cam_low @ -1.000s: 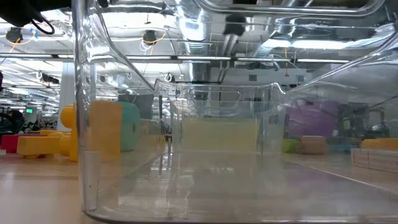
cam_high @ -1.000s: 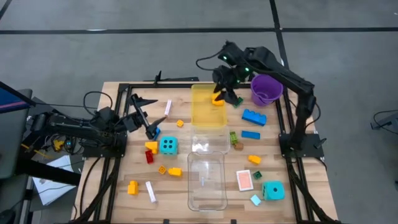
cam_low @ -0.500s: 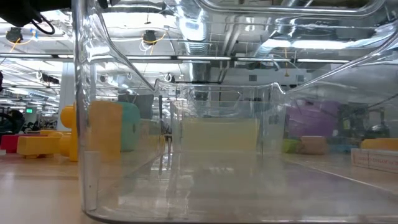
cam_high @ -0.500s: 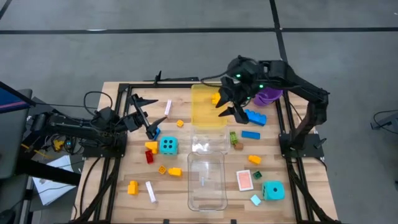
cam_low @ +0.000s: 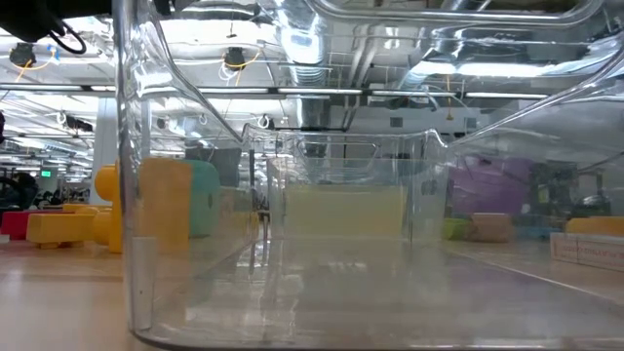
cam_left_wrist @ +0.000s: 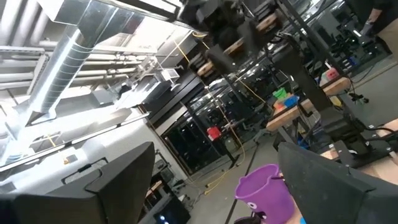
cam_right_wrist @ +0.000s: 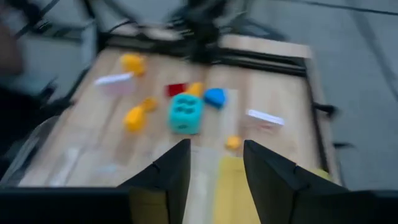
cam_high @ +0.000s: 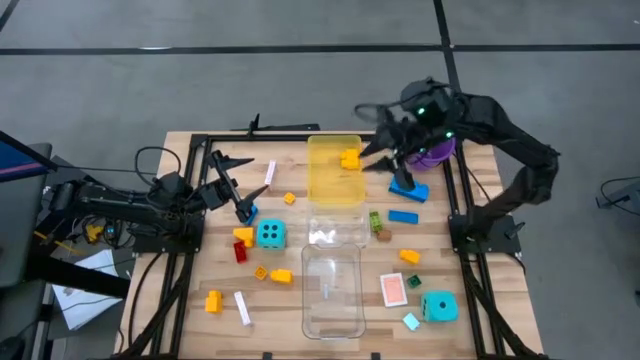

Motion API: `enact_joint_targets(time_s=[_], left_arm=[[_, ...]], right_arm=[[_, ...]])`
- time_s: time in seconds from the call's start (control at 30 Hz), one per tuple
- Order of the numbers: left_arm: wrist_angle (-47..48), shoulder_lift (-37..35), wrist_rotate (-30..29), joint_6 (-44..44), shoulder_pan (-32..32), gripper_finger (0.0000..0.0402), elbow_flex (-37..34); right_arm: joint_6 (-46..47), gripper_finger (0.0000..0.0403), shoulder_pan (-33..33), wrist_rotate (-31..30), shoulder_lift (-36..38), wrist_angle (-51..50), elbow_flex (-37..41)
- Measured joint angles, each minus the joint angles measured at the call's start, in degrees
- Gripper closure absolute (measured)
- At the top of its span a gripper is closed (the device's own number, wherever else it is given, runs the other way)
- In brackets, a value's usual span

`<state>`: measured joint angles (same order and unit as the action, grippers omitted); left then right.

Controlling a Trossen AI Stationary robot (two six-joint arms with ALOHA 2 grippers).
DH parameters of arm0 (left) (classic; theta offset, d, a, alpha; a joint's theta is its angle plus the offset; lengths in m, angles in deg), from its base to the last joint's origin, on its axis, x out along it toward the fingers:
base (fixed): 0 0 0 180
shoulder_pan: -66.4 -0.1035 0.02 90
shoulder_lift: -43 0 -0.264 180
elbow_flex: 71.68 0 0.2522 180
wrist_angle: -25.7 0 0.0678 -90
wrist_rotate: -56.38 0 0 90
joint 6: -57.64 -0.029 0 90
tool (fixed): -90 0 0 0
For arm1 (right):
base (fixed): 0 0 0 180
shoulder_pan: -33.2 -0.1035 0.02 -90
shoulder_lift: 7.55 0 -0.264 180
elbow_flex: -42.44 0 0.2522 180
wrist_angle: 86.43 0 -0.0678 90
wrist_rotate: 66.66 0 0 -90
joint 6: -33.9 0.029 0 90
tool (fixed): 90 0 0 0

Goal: Pick & Place Toys
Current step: Put the red deck of cards into the top transparent bin

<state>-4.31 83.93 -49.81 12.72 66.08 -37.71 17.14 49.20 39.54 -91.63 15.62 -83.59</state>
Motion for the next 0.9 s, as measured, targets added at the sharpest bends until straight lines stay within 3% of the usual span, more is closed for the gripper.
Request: enact_joint_targets(time_s=[0.17, 0.33, 0.5, 0.77, 0.9], left_arm=[[-0.12, 0.00, 0.00, -0.11, 0.00, 0.0064, 0.00], [-0.37, 0.00, -0.04, -0.11, 0.00, 0.0064, 0.00], [0.15, 0.00, -0.82, 2.02, 0.00, 0.0064, 0.39], [20.61, 1.38, -3.95, 13.83, 0.00, 0.0064, 8.20], [23.85, 4.61, -14.43, 21.23, -0.04, 0.0064, 10.38]], right_arm=[[4.52, 0.0270, 5.28, 0.07, 12.28, 15.64, 17.49], [6.19, 0.0269, 5.83, 0.44, 24.92, 36.90, 39.15], [8.23, 0.0270, 4.72, 0.36, 34.29, 53.93, 55.46], [7.31, 0.0252, 3.91, 0.32, 42.17, 60.26, 65.64], [5.83, 0.0227, 3.03, 1.72, 43.31, 60.62, 68.27]])
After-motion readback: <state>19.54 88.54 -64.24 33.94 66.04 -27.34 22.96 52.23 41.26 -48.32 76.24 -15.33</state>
